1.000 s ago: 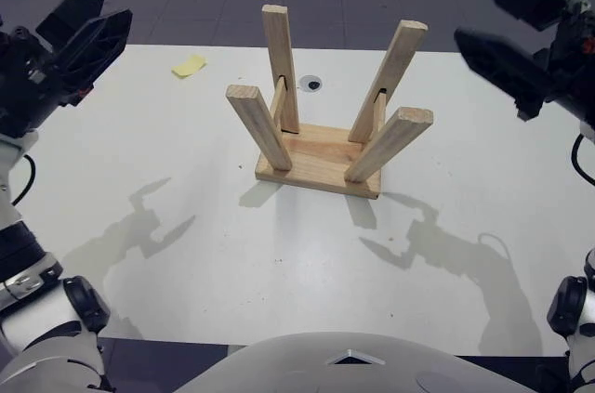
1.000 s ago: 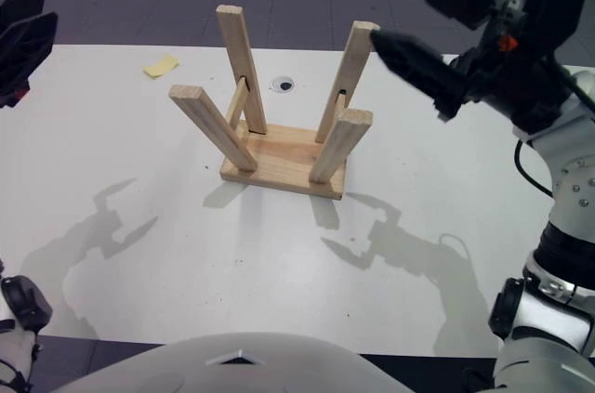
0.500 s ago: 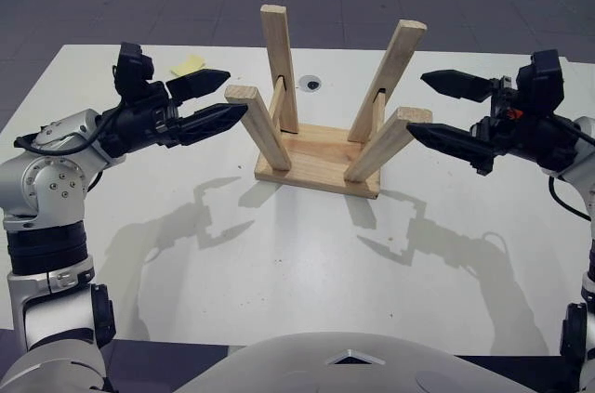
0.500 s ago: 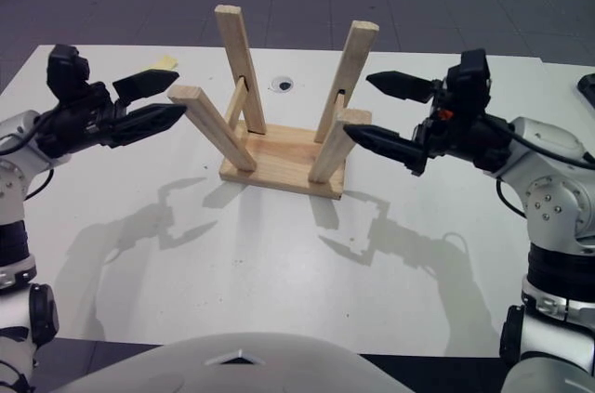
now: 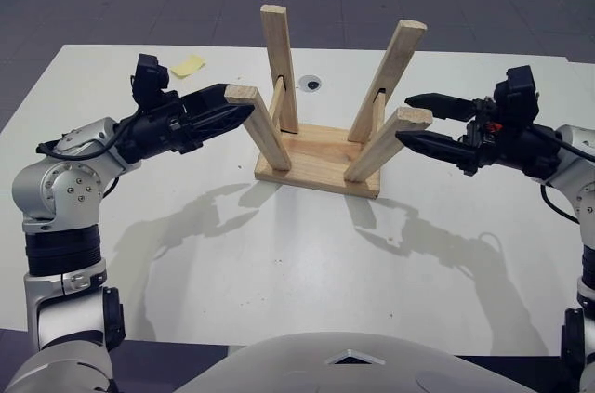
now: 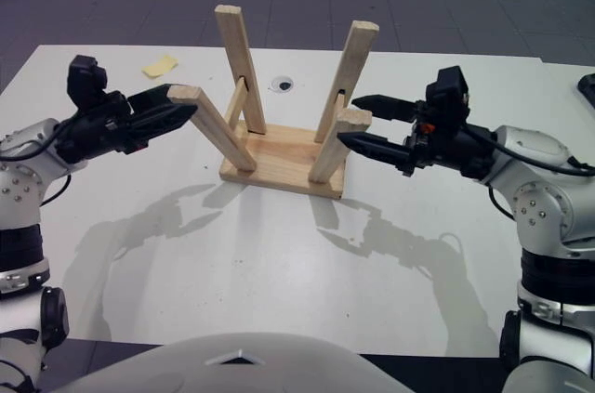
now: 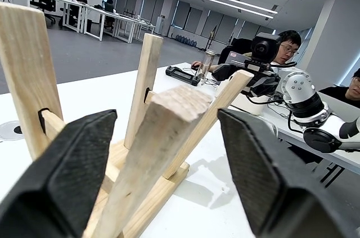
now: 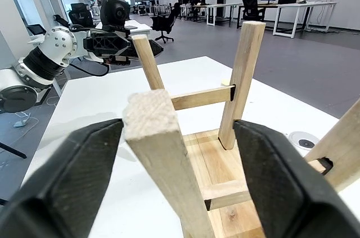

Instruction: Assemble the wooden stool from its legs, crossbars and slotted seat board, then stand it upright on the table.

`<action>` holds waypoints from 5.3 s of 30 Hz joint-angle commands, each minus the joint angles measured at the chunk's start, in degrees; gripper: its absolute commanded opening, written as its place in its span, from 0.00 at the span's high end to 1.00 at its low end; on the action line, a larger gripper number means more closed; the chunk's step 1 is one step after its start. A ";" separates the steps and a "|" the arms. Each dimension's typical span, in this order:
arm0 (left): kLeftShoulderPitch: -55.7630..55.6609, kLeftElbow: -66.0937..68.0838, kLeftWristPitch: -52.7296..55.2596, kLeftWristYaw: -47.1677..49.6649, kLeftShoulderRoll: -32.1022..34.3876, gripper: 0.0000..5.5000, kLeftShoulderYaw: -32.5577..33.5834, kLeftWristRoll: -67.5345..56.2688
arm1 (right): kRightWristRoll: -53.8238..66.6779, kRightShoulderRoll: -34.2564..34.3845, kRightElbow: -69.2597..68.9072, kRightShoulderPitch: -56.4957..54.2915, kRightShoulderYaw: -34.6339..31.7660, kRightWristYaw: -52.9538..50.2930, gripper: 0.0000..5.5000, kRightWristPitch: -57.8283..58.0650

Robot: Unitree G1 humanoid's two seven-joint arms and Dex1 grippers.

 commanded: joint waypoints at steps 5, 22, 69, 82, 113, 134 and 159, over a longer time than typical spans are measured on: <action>0.50 -1.65 2.49 0.69 0.07 0.63 -0.37 -1.48 | -0.84 -0.09 -0.70 -1.60 0.67 -2.11 0.61 1.55; -13.24 5.11 31.66 3.90 4.18 0.74 -1.64 -17.40 | 12.05 2.68 22.05 -41.69 13.51 -14.82 0.72 53.17; -34.03 70.13 -9.32 -5.96 -13.26 0.30 -6.87 21.75 | -23.20 33.41 88.92 -56.88 8.15 -20.36 0.31 18.78; -36.02 70.41 -0.14 -7.69 -8.89 0.02 4.26 17.80 | -26.26 31.36 88.20 -56.98 4.66 -17.58 0.02 19.59; -29.51 63.76 -4.08 -5.43 -7.50 0.02 5.28 23.75 | -28.69 31.65 86.47 -56.74 0.61 -18.08 0.02 21.31; -16.28 61.18 -2.34 -2.75 23.18 0.02 35.88 8.70 | -29.96 29.79 84.52 -55.45 0.95 -16.73 0.02 23.10; 5.69 25.25 0.81 21.40 -11.91 0.02 43.67 -14.12 | -22.13 19.66 82.53 -55.42 -12.35 -19.44 0.02 25.31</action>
